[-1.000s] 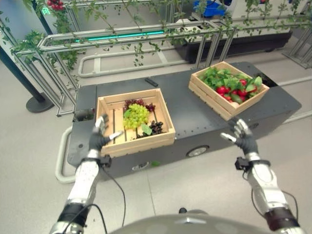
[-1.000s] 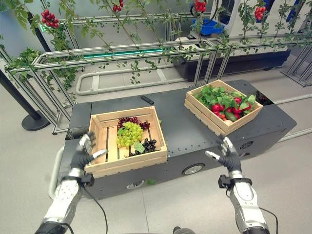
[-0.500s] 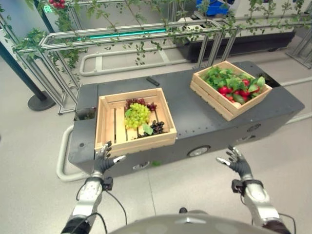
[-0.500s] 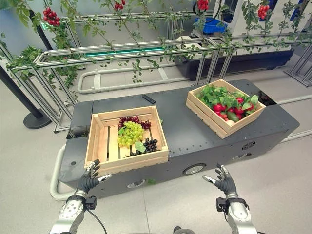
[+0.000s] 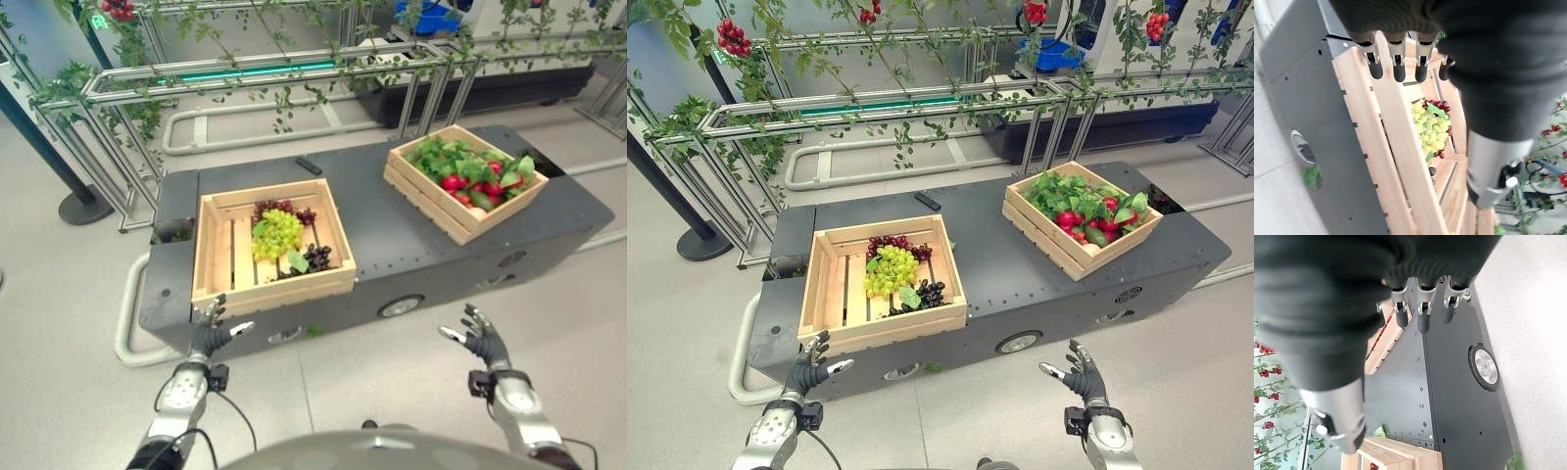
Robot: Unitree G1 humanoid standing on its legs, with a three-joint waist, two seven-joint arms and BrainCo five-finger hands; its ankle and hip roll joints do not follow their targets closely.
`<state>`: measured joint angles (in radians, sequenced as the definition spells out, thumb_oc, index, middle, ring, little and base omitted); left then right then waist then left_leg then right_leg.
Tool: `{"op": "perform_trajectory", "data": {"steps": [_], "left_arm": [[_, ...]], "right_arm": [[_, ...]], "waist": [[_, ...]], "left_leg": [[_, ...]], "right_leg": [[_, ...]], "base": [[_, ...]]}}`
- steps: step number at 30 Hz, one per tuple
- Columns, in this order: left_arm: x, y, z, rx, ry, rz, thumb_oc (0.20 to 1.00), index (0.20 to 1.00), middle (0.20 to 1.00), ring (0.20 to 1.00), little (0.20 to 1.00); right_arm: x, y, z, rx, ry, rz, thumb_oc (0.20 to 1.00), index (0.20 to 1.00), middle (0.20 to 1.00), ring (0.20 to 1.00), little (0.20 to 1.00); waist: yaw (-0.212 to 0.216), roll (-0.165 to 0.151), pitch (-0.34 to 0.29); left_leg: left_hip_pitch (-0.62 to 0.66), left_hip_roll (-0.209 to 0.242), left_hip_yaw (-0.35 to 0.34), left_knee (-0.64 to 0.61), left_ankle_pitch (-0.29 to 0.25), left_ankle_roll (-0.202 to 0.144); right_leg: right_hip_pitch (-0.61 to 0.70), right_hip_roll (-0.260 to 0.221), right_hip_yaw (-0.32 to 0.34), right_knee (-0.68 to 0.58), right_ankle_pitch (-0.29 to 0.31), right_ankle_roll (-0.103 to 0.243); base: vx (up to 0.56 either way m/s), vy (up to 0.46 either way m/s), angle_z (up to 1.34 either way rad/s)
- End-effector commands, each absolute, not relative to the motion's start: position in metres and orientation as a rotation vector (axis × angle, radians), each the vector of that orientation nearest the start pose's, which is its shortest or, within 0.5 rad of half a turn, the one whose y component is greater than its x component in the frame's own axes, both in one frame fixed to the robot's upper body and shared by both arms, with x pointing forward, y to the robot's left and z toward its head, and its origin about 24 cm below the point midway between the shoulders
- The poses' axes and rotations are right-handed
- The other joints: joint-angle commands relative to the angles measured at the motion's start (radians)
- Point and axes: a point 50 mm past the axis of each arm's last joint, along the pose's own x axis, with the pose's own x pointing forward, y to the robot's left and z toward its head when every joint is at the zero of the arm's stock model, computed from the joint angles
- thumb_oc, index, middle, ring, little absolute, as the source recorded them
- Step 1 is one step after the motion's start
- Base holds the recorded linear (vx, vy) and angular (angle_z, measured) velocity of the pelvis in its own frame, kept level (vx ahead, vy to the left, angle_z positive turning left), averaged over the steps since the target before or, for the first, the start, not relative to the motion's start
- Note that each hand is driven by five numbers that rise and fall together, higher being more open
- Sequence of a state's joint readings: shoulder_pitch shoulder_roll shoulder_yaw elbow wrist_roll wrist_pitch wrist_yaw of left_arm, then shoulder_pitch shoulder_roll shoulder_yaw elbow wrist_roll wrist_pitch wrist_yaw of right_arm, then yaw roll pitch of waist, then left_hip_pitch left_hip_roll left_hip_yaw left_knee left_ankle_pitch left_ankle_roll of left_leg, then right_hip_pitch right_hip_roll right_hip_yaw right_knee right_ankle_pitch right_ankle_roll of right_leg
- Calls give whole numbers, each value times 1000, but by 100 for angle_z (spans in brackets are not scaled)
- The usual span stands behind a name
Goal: Pick up the fruits from the basket on one side to the basket on the other side
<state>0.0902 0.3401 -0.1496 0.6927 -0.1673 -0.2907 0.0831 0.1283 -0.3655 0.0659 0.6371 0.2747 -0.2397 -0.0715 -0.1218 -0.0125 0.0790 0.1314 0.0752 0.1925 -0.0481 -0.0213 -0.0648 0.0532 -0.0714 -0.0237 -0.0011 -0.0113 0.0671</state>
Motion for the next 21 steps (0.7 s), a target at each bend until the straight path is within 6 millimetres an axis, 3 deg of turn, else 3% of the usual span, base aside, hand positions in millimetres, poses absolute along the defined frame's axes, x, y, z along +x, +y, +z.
{"op": "perform_trajectory", "data": {"steps": [1,9,21], "left_arm": [[189,235,-78,280,439,77,1000,1000,1000,1000,1000],[180,237,-91,305,514,82,1000,1000,1000,1000,1000],[186,238,-83,311,463,84,1000,1000,1000,1000,1000]], "right_arm": [[194,-252,-65,-152,400,-192,1000,1000,1000,1000,1000],[196,-252,-65,-171,401,-191,1000,1000,1000,1000,1000],[198,-254,-61,-174,376,-203,1000,1000,1000,1000,1000]], "waist": [[-6,-37,-4],[-4,-42,-3],[2,-49,-3]], "left_leg": [[-73,10,2,101,-43,16],[-71,10,1,98,-42,15],[-74,10,-6,100,-43,14]], "right_leg": [[-56,-69,-15,96,-39,78],[-56,-67,-12,94,-39,77],[-55,-67,-19,98,-41,77]], "base": [[0,0,0],[0,0,0],[0,0,0]]}}
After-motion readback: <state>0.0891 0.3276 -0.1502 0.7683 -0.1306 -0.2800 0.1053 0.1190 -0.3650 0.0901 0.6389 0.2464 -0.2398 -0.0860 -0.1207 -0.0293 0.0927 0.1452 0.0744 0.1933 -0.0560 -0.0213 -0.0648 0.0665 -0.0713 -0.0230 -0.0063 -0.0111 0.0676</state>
